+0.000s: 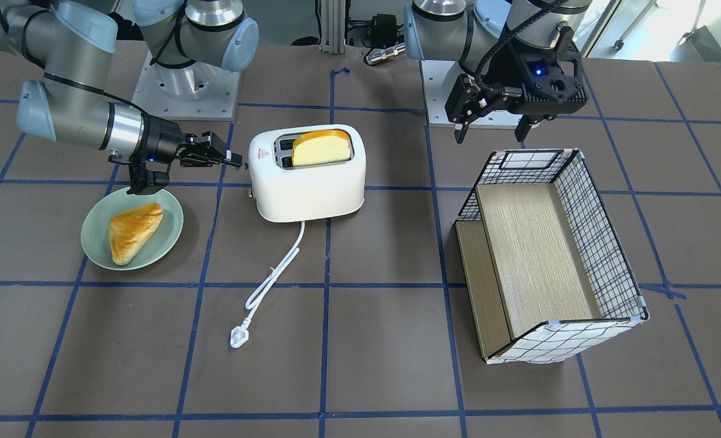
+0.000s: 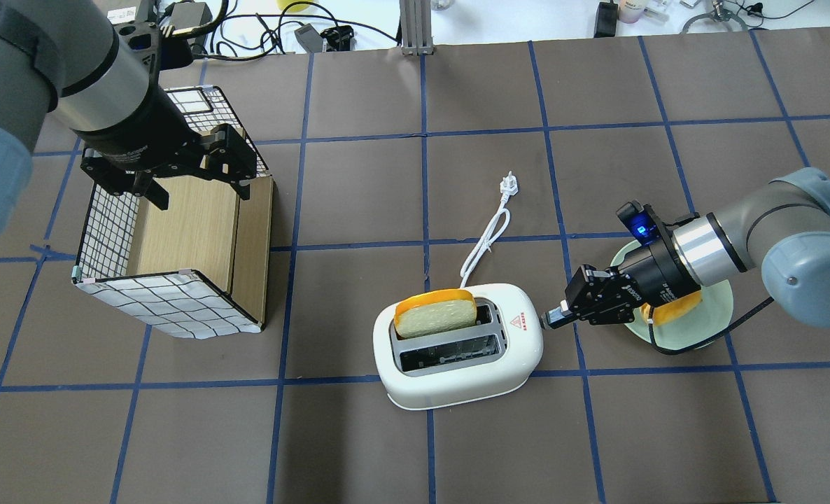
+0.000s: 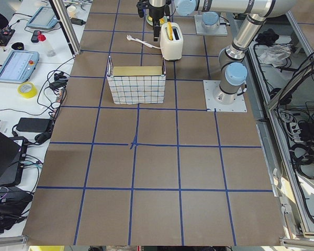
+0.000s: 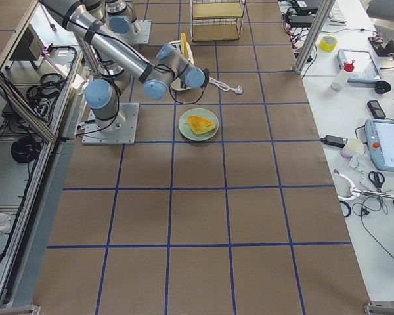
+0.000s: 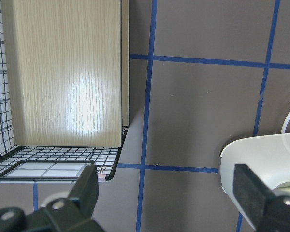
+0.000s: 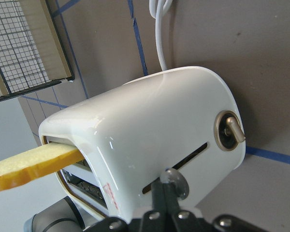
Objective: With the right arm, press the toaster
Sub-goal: 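Push the toaster lever down with the right gripper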
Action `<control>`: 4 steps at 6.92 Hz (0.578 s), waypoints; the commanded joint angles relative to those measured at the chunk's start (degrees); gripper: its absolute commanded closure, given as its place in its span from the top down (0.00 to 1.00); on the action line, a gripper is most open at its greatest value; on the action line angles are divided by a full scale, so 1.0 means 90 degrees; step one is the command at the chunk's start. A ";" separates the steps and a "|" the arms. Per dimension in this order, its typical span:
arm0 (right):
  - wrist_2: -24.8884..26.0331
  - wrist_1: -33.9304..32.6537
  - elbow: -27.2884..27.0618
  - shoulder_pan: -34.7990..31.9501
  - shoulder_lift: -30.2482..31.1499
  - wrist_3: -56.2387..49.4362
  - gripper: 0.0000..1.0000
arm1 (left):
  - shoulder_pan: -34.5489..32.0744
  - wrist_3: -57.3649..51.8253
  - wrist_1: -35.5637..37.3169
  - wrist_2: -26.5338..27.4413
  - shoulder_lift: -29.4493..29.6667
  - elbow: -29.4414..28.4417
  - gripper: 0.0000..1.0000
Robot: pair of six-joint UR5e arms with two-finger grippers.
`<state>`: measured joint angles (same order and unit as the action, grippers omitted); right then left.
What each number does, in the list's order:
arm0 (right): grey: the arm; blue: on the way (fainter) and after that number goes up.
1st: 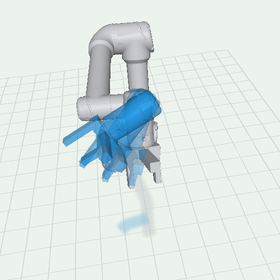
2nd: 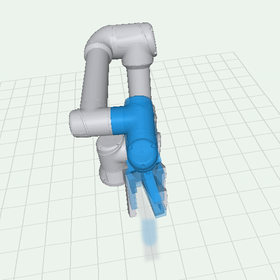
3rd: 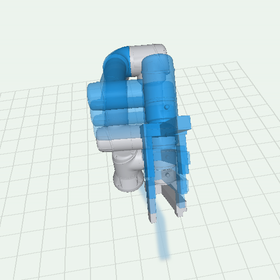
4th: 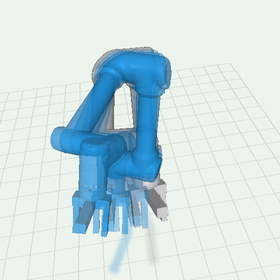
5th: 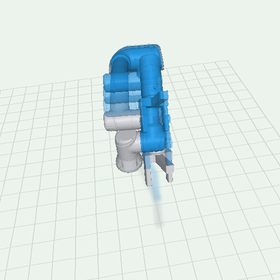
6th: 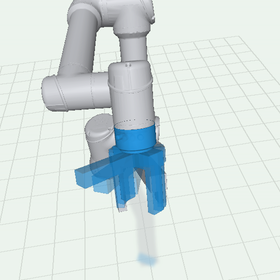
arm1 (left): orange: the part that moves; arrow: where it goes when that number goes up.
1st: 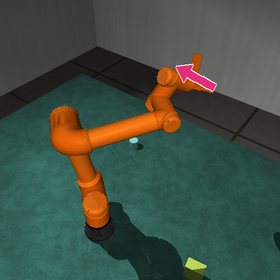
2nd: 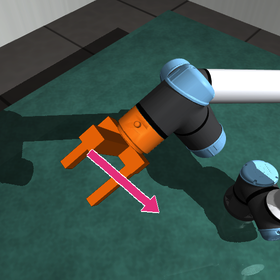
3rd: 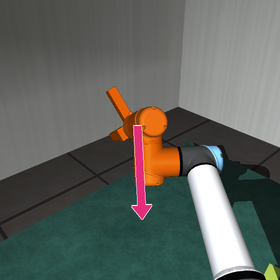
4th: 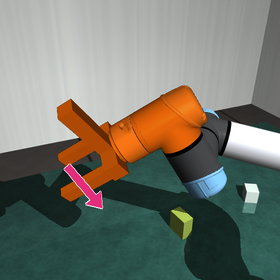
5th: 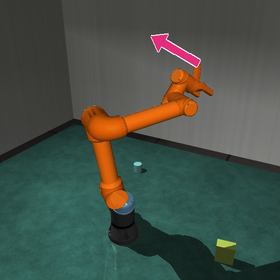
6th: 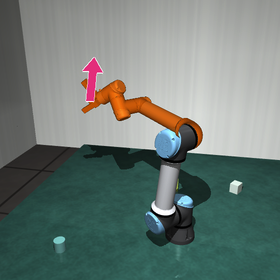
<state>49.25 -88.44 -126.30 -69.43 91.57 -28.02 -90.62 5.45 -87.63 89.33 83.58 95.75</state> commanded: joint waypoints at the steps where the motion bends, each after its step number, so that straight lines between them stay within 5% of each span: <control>1: 0.0055 -0.0143 -0.0010 0.0000 -0.0173 -0.0022 0.00 | 0.0000 0.0000 0.0000 -0.0003 0.0000 0.0005 1.00; 4: 0.0065 -0.0455 -0.0010 0.0000 -0.0446 -0.0041 0.00 | 0.0000 0.0000 0.0000 0.0006 0.0000 0.0005 1.00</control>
<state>49.76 -91.27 -126.38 -69.43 88.86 -28.31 -90.62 5.45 -87.63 89.38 83.58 95.79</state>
